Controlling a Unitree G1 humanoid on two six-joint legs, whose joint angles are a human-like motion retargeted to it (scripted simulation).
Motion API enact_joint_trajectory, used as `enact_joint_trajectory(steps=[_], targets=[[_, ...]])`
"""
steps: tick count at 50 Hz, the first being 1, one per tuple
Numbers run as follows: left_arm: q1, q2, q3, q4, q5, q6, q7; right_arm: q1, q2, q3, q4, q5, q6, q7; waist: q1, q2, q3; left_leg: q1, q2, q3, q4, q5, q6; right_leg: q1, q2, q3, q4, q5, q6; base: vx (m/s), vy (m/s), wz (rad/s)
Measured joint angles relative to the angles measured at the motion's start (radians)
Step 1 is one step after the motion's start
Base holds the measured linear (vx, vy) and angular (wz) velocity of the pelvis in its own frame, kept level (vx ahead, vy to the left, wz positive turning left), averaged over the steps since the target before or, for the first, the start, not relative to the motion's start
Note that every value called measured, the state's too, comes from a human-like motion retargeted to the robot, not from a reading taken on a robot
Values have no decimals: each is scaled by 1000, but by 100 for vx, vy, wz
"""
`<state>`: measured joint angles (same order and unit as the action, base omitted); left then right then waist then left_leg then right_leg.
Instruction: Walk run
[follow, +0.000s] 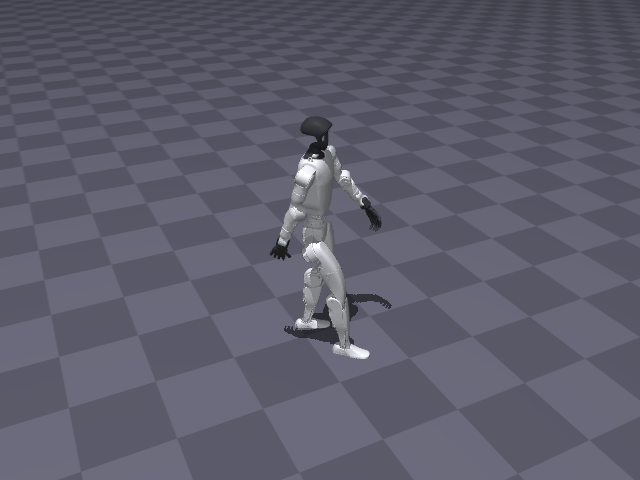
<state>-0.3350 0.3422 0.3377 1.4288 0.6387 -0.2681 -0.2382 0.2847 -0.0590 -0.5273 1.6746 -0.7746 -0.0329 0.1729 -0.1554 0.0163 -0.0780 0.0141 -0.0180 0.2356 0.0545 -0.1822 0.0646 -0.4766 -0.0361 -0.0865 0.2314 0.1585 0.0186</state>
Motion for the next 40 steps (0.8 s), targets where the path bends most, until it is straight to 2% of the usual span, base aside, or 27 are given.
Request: enact_joint_trajectory(steps=[3, 5, 7, 8, 10, 12, 13, 15, 17, 20, 23, 25, 27, 29, 31, 32, 33, 35, 36, 37, 38, 40], targets=[[-44, 33, 26, -41, 3, -30, 3, -3, 2, -19, 25, 67, 38, -11, -2, 11, 10, 76, 7, 31, -9, -28, -54, -36, 3, 41, -244, -37, -12, 85, -36, -43], [-51, 33, 43, -51, 1, -35, 24, 3, 10, -33, 25, 101, 52, -2, 7, 28, 5, 113, 24, 47, 4, -16, -97, -44, 4, -35, -319, -77, -22, 100, -47, -34], [-36, 10, 59, -49, -9, -30, 47, -1, 15, -67, 25, 115, 50, 21, -12, 45, -7, 132, 41, 25, 43, 52, -149, -28, -11, -167, -267, -76, -102, 103, -52, 42], [-20, -8, 64, -46, -19, -26, 55, -6, 15, -99, 25, 110, 42, 34, -26, 52, -19, 133, 54, 12, 69, 109, -185, -27, -31, -244, -211, -90, -128, 97, -48, 90], [34, -52, 72, -36, -28, -28, 49, -14, 13, -166, 25, 107, 11, 53, -83, 60, -31, 138, 78, -48, 148, 283, -254, -10, -68, -288, -155, 19, -113, 98, -54, 97], [122, -89, 70, -11, -10, -66, 18, -33, 0, -191, 25, 146, -22, 64, -70, 60, -50, 105, 77, -85, 284, 531, -315, 12, -21, -123, -92, -27, -183, 110, -69, -25], [169, -105, 55, 5, 5, -96, 4, -53, -13, -198, 25, 175, -32, 67, -73, 54, -50, 61, 68, -104, 395, 624, -324, 12, -16, -59, -56, -61, -203, 99, -57, -75], [266, -122, 10, 52, 44, -137, -4, -100, -34, -203, 13, 220, -32, 59, -48, 67, -21, -52, 93, -139, 744, 706, -326, 76, 23, -97, -13, -115, -233, 103, -60, -131], [342, -131, -26, 117, 114, -109, 12, -162, -45, -201, -43, 242, -19, 50, -47, 38, -19, -132, 67, -164, 876, 686, -295, 143, 53, -59, -51, -134, -257, 92, -64, -123], [455, -168, -31, 195, 289, 7, 82, -247, -55, -178, -169, 248, -42, 43, -31, 2, -33, -273, 71, -96, 953, 504, -194, 209, 83, 24, -94, -151, -255, 75, -46, -132], [572, -214, 22, 263, 434, 109, 167, -301, -70, -138, -292, 199, -134, 29, 59, -62, -27, -426, 28, -75, 903, 347, -109, 288, 100, 135, -136, -147, -263, 85, -40, -237], [645, -234, 40, 271, 474, 147, 155, -337, -85, -104, -345, 176, -199, -2, 112, -94, -19, -497, 69, -10, 779, 279, -47, 325, 126, 193, -149, -148, -280, 91, -36, -233], [703, -249, 39, 271, 481, 173, 90, -365, -103, -75, -375, 177, -227, -43, 175, -115, -7, -537, 82, 35, 582, 286, 4, 373, 146, 259, -159, -156, -280, 91, -28, -230], [740, -260, 48, 271, 497, 203, 20, -390, -124, -64, -386, 184, -226, -73, 246, -121, 7, -555, 78, 43, 361, 281, 43, 427, 164, 310, -169, -173, -280, 82, -15, -220], [761, -268, 62, 271, 515, 226, -25, -407, -147, -66, -385, 194, -210, -81, 299, -124, 15, -576, 63, 50, 171, 228, 81, 475, 176, 359, -170, -193, -280, 97, -6, -159], [767, -270, 66, 271, 517, 233, -37, -411, -157, -70, -380, 199, -202, -79, 315, -126, 17, -588, 45, 34, 90, 197, 85, 500, 178, 371, -168, -201, -280, 105, -7, -98], [769, -268, 67, 271, 511, 240, -44, -411, -162, -77, -372, 202, -194, -75, 322, -130, 20, -602, 16, -18, 19, 173, 63, 528, 177, 368, -166, -206, -280, 104, -10, -60], [767, -258, 61, 271, 478, 249, -44, -395, -163, -87, -344, 210, -195, -74, 305, -126, 24, -614, 5, -24, -56, 138, -62, 588, 191, 331, -158, -193, -280, 121, -14, -1], [757, -248, 51, 271, 453, 255, -40, -378, -160, -93, -316, 224, -206, -84, 295, -120, 21, -614, 12, -4, -32, 145, -79, 611, 214, 324, -149, -165, -280, 129, -16, 30], [744, -237, 41, 271, 429, 262, -36, -359, -157, -99, -284, 241, -215, -93, 289, -115, 15, -614, 19, 15, -1, 156, -79, 630, 232, 313, -138, -129, -274, 122, -15, 29], [724, -226, 32, 271, 408, 270, -30, -336, -154, -103, -246, 267, -218, -102, 287, -114, 1, -613, 26, 33, 43, 173, -47, 638, 239, 294, -125, -78, -254, 118, -11, 5], [684, -206, 35, 271, 380, 283, -7, -279, -144, -103, -159, 318, -198, -99, 311, -125, -32, -601, 37, 35, 99, 256, -48, 652, 220, 217, -84, 87, -178, 123, -9, -49]])
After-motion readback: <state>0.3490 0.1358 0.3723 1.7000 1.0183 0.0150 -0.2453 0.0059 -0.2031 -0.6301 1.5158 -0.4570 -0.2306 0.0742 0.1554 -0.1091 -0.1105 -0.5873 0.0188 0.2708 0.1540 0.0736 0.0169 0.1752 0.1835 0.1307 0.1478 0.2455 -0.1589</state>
